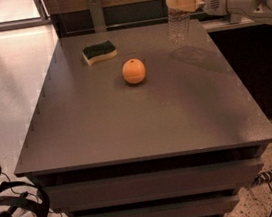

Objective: Pick water bottle

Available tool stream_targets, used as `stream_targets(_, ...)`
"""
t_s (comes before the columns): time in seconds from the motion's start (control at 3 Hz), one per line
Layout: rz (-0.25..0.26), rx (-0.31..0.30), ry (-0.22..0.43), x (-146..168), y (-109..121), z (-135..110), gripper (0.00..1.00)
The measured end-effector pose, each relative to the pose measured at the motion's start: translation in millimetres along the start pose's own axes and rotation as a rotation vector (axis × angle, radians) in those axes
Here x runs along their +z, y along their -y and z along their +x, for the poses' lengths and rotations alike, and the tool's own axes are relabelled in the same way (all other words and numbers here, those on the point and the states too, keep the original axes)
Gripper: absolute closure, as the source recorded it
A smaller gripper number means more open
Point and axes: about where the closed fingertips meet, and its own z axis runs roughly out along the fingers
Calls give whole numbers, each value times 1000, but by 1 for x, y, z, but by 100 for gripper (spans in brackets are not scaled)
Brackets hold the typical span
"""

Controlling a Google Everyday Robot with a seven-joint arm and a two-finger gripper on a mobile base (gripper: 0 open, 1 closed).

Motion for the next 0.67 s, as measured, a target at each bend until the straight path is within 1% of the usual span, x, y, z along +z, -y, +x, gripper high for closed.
stream_targets(0.33,-7,-35,9,0,-9,-14,100)
stream_targets(0.67,-12,-92,18,3,-20,-32,100)
